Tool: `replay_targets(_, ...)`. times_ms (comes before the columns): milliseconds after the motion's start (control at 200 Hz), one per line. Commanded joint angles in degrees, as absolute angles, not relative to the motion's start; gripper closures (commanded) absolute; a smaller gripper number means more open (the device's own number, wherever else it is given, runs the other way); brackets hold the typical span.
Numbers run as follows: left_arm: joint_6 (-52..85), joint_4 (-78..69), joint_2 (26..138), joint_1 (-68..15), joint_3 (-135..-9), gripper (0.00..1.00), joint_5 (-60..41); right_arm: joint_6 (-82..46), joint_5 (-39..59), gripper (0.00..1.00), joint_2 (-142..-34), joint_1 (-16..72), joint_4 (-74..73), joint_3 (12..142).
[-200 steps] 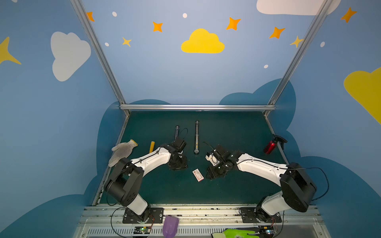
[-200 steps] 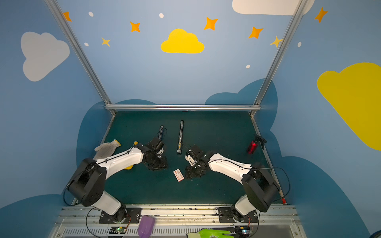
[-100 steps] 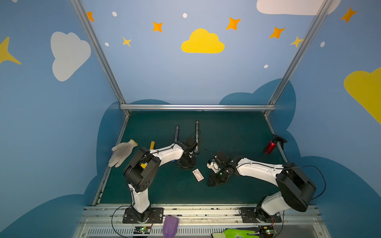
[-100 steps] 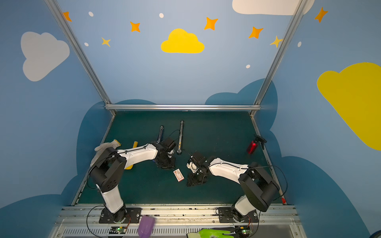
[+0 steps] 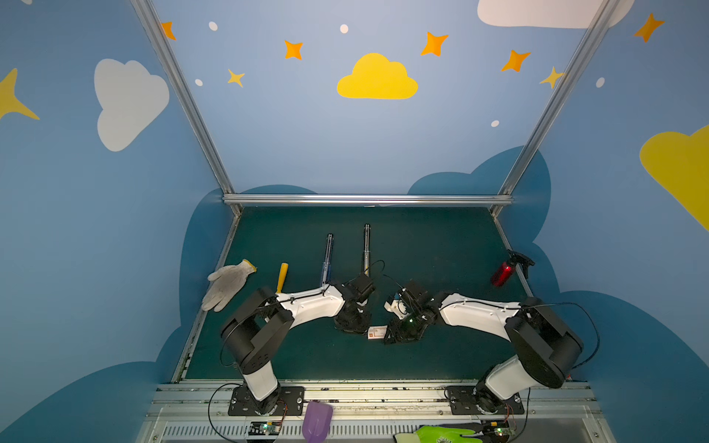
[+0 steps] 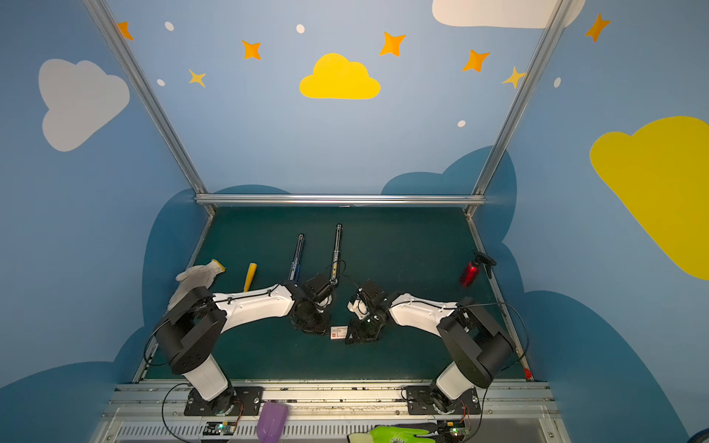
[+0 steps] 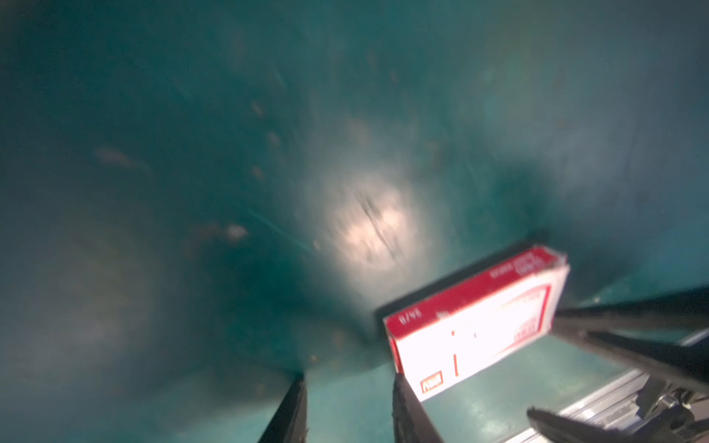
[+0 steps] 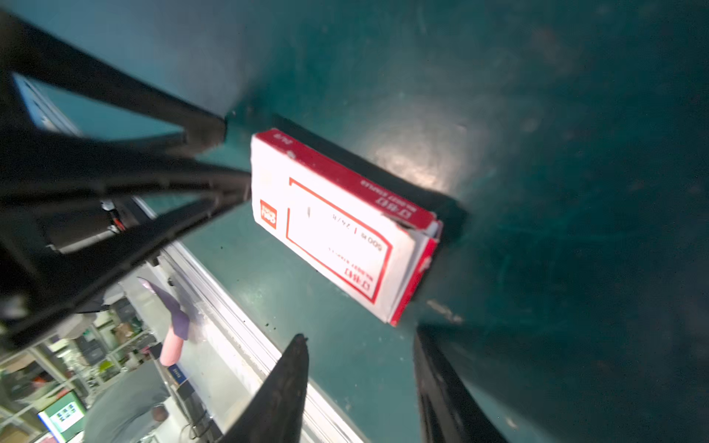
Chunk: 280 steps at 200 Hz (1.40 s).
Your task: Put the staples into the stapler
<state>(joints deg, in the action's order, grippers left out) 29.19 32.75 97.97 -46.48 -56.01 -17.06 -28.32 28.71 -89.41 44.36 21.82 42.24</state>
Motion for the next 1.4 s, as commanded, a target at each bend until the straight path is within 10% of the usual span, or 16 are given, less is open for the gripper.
replay_targets(0, 32.4, 34.3, 96.6, -46.1, -53.0, 0.62, -14.3, -29.9, 27.3, 0.54, -87.6, 42.9, 21.0, 40.1)
replay_targets(691, 37.4, 4.1, 89.5, -43.1, -39.5, 0.56, -27.9, -33.0, 27.4, 0.59, -85.8, 37.8, 17.1, 36.6)
replay_targets(1397, 37.0, 2.9, 98.0, -43.2, -42.5, 0.96, -29.9, -33.4, 27.8, 0.62, -86.3, 36.8, 17.0, 36.5)
